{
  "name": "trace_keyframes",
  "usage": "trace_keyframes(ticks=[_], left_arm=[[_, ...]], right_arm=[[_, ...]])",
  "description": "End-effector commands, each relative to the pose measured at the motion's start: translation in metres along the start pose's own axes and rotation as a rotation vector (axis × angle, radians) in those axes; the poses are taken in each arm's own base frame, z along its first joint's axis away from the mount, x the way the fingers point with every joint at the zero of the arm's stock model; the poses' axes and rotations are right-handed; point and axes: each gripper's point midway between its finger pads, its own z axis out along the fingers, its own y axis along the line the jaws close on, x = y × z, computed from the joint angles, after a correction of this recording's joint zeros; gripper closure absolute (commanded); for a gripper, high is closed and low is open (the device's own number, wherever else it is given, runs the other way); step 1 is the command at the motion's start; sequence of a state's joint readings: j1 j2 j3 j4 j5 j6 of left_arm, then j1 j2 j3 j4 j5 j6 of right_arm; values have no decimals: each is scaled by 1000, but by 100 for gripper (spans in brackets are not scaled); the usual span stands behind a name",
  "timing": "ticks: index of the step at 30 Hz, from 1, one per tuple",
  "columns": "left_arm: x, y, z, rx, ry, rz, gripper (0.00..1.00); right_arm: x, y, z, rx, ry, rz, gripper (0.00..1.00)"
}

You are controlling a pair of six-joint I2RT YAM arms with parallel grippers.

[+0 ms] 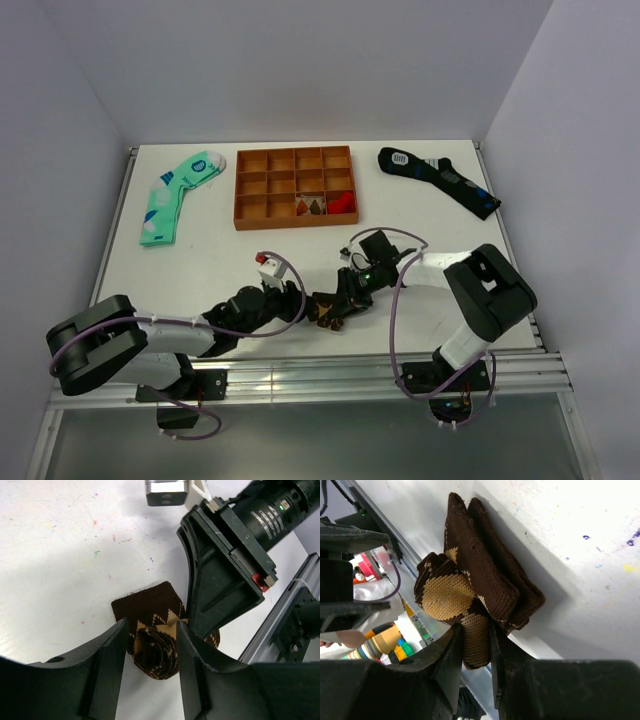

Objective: Roll the socks
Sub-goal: Roll the sock at the center of the board.

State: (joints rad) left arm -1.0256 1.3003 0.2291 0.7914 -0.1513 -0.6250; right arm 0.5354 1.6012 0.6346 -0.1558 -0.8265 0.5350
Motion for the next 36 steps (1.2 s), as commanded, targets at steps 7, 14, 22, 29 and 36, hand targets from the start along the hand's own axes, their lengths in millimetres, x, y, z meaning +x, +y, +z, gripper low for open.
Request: trace_keyframes(ticks=[7,14,22,29,36], left_arm=[[-6,-27,3,159,-47,49,45],[3,-26,4,174,-25,50,45],[11,-30,9,200,5,64,45],[17,-31,14,211,19,62,46],[24,-34,17,234,47,58,48]], right_arm=[[2,-23,-6,140,54,30,68],[3,-27,-6,155,68,22,69],[2,-30,-7,173,68,23,69],[2,-31,-6,176,65,21,69],[0,-30,-6,174,60,21,69]])
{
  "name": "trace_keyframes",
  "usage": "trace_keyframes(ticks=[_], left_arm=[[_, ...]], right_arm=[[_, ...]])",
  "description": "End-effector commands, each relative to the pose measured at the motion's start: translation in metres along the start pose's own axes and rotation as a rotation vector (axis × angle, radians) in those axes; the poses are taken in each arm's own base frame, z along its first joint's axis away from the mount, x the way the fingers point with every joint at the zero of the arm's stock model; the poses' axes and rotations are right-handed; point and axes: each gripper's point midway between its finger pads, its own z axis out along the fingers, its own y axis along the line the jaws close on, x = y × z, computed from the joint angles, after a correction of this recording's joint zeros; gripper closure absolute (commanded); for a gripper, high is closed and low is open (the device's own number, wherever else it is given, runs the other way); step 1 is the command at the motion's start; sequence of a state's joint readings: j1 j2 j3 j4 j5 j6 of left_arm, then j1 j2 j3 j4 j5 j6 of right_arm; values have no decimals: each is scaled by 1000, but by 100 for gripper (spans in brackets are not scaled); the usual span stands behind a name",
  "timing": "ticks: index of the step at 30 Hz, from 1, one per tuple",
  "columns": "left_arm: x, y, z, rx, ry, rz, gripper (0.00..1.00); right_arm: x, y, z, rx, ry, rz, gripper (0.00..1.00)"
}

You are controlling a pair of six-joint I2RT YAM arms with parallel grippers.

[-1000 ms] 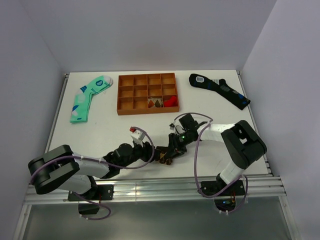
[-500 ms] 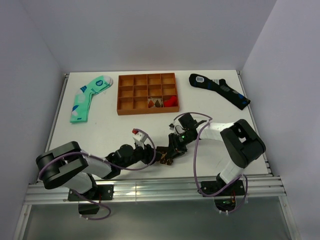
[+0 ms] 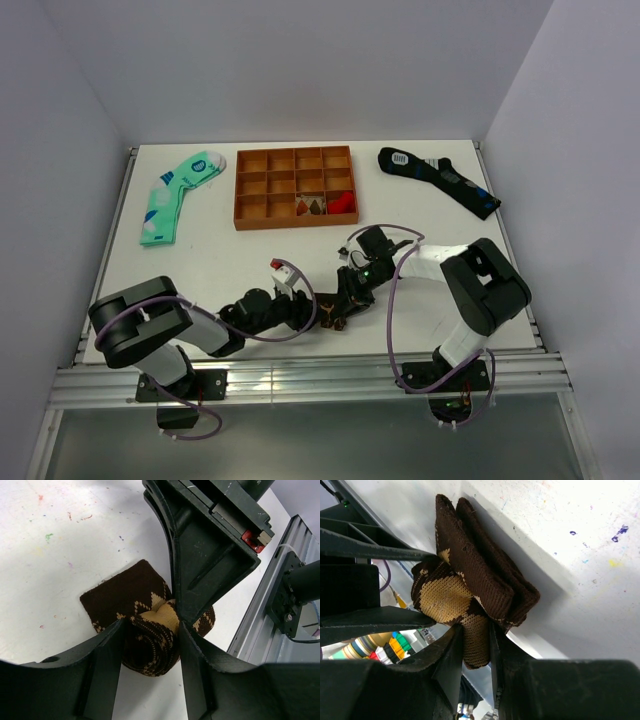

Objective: Roll the socks
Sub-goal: Roll the sock at the center of the board.

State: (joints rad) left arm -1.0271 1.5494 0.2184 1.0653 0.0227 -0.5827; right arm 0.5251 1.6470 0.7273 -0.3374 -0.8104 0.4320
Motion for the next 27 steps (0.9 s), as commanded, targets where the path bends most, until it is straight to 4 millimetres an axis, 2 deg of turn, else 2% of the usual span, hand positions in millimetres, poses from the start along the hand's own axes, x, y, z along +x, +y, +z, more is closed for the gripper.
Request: trace_keyframes(ticks=[1,6,12,17,21,22,27], left_arm=[[-12,-18,6,80,-36,21,48],[-5,-19,5,93,-15,9,51],[3,-13,10,62,27,-4,60],[13,-5,16,17,78,-15,78],[23,1,16,-15,116,-42,97],[27,5,16,-30,132,-42,100],[41,16,11,-92,176,-104,100]], right_arm=[[-1,-24,1,113,-6,24,69],[-1,-25,2,115,-5,24,69],[-2,-24,3,105,-14,25,69],[-3,-22,3,95,-25,24,69],[-7,-19,0,90,-63,8,67],[-6,-20,0,91,-68,11,67],[-11,-19,-3,97,-121,-1,65]])
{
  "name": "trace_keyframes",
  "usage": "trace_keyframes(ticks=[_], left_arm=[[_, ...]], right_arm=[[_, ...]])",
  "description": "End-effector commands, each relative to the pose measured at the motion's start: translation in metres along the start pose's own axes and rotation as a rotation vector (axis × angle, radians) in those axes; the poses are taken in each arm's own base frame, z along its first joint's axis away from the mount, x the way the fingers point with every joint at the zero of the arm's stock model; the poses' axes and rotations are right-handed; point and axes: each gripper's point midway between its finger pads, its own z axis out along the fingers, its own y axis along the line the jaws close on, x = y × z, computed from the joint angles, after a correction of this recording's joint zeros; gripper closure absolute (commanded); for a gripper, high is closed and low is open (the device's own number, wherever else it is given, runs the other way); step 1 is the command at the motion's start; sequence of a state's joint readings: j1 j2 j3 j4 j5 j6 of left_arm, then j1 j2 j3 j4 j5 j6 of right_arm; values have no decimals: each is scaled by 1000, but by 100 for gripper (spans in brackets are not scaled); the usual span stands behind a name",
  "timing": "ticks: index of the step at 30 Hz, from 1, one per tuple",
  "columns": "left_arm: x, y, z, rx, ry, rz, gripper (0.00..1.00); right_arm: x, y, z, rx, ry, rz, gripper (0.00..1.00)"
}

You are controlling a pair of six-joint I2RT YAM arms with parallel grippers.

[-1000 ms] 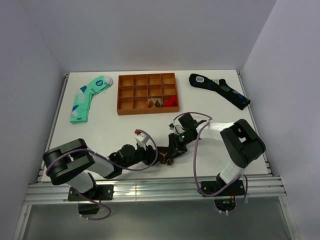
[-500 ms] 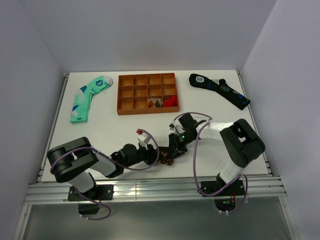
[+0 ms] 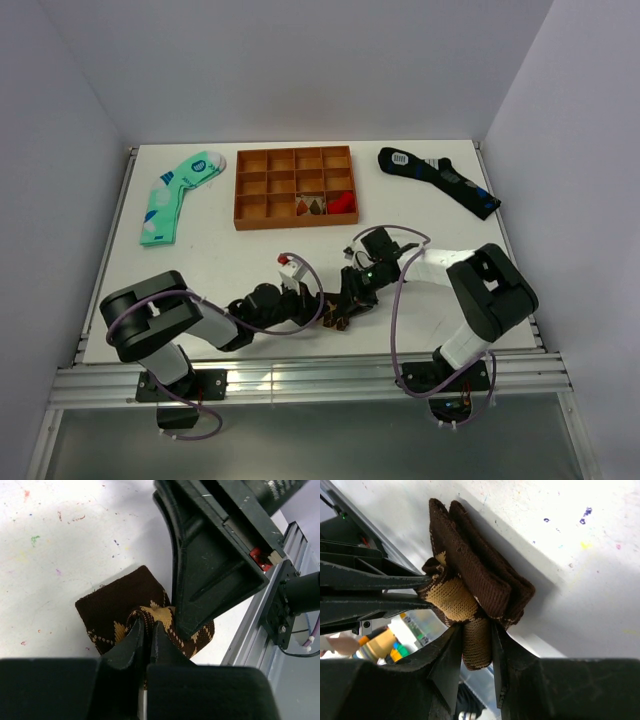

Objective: Roll the socks
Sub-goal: Roll the sock at the center of the board.

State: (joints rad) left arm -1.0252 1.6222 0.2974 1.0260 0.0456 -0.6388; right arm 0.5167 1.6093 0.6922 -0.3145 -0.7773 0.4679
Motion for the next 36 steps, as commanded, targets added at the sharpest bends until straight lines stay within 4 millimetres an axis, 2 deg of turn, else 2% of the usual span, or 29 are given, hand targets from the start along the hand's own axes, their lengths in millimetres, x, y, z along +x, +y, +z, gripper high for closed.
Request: trace_keyframes(ticks=[1,2,5,6,7,9,10,12,14,16,21,24,25,36], left_arm=[[42,24,-9,-104,150,-58,100],[39,19,-11,-80,138,-63,100],[34,13,-23,-60,103,-77,82],[27,14,-24,-72,75,-75,74],[16,9,-27,-62,40,-70,69],[7,4,-31,-53,24,-55,60],[-12,1,-32,-61,-44,-43,59],[-25,-2,-34,-65,-79,-14,53],[-43,-13,-31,-45,-117,15,52],[-51,-20,-23,-28,-106,65,51],[-52,-22,-5,-18,-88,127,51],[-49,-27,2,28,-81,128,52],[-42,-24,4,28,-67,128,53],[-15,-18,-1,73,-36,74,56]], right_arm=[[-10,-14,0,75,-90,-24,65],[-10,-15,1,76,-94,-23,65],[-8,-20,4,82,-92,-21,66],[-8,-23,5,89,-92,-19,66],[-8,-26,6,99,-91,-17,66],[-7,-28,6,107,-90,-14,66],[-7,-29,6,110,-91,-17,67],[-6,-30,5,117,-88,-17,67],[-8,-29,5,122,-88,-20,67],[-7,-30,5,127,-79,-20,67],[-8,-31,6,130,-67,-17,68],[-6,-34,8,134,-60,-12,68],[-6,-35,9,135,-55,-10,68],[-6,-37,10,139,-50,-6,68]])
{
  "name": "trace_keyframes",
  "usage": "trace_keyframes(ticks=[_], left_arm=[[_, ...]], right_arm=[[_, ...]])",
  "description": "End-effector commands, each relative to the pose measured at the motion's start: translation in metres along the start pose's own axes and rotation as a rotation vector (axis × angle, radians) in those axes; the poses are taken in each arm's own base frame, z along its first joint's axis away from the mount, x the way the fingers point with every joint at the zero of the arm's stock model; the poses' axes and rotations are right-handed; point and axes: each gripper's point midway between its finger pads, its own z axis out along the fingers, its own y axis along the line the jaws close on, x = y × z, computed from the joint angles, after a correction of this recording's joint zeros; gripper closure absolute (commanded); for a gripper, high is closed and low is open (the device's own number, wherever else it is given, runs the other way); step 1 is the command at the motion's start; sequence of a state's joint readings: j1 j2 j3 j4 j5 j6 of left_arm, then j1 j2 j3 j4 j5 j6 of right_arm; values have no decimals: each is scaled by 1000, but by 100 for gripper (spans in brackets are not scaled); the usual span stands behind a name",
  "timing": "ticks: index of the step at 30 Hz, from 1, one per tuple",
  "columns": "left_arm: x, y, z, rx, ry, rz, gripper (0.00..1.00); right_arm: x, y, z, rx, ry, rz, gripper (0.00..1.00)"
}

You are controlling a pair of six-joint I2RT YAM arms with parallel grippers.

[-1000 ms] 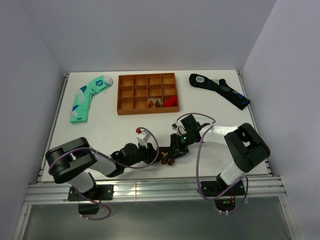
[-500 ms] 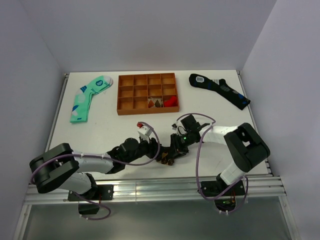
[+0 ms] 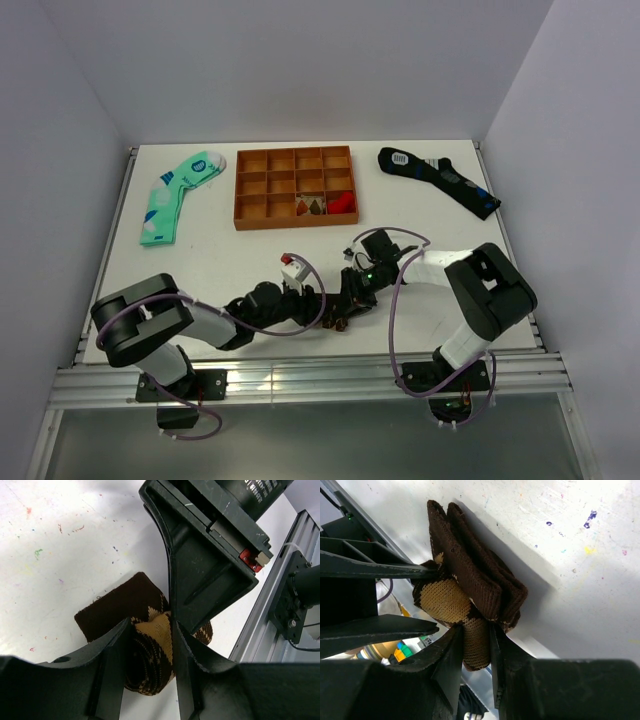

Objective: Roll the socks
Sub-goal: Roll the sock at the center of the board.

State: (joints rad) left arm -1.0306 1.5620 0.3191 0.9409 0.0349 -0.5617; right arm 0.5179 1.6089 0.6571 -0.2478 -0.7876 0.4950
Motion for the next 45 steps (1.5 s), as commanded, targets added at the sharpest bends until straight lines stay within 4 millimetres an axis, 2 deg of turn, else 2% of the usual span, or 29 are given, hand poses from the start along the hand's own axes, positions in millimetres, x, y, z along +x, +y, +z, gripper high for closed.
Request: trace_keyframes(ticks=[1,15,26,37,40,45], left_arm=[[-4,-14,-2,82,-31,-11,56],[26,-15,-11,143,31,-68,56],[41,2,-19,69,50,-89,53],[57,8,-12,-4,99,-67,53],[60,11,-13,-23,104,-88,56],[70,16,-13,-43,137,-110,74]], right_arm=[[-7,-36,6,161,-37,-12,68],[-6,-38,8,160,-33,-2,69],[-7,-36,7,159,-34,-4,69],[-10,-34,4,161,-38,-7,69],[-10,-33,4,158,-41,-7,69],[-10,-32,5,145,-49,-7,69]])
